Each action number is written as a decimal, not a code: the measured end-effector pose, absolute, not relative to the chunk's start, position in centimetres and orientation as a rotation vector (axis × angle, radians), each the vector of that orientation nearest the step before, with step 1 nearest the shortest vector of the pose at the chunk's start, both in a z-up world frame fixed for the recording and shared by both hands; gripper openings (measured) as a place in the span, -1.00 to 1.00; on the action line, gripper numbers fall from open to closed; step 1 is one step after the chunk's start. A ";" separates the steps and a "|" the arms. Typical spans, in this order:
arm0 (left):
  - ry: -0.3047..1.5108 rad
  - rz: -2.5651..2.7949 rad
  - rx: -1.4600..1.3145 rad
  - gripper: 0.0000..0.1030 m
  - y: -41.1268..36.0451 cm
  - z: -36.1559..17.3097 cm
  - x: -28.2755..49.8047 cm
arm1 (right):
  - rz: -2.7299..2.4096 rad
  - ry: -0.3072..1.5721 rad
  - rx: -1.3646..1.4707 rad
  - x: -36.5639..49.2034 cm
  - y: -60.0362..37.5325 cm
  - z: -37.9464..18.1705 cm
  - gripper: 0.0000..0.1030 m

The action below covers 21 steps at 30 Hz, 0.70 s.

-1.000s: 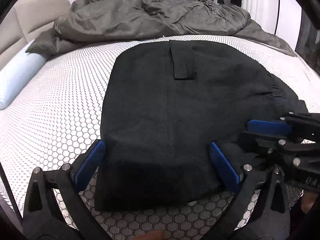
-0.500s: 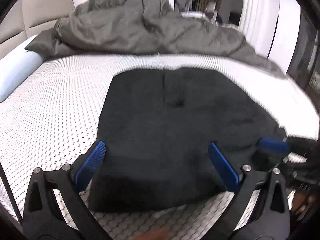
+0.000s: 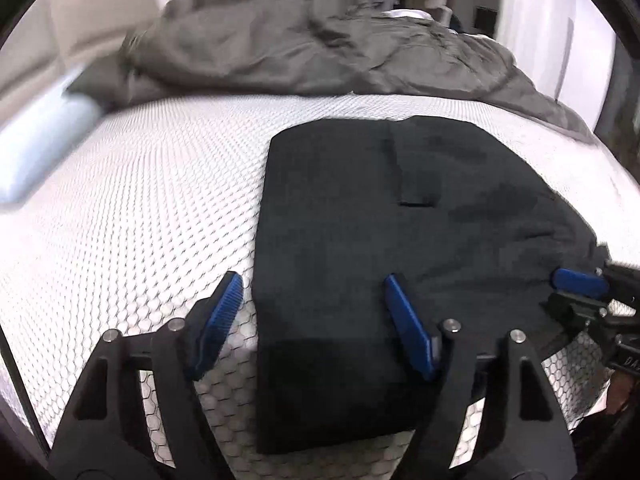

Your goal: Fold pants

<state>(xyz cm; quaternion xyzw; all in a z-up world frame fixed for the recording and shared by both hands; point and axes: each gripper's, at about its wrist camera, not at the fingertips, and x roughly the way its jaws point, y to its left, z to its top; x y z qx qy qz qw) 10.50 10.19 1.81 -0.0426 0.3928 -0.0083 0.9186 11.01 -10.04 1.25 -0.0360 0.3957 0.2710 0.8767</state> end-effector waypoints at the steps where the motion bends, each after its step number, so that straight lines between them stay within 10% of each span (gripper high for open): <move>1: 0.818 -0.028 -0.149 0.42 11.1 1.7 10.6 | 0.563 0.827 -0.077 11.0 -9.9 1.3 -0.40; 21: 0.845 -0.059 -0.214 0.53 11.3 0.7 11.4 | 0.333 0.869 -0.189 20.1 -5.8 1.4 -0.52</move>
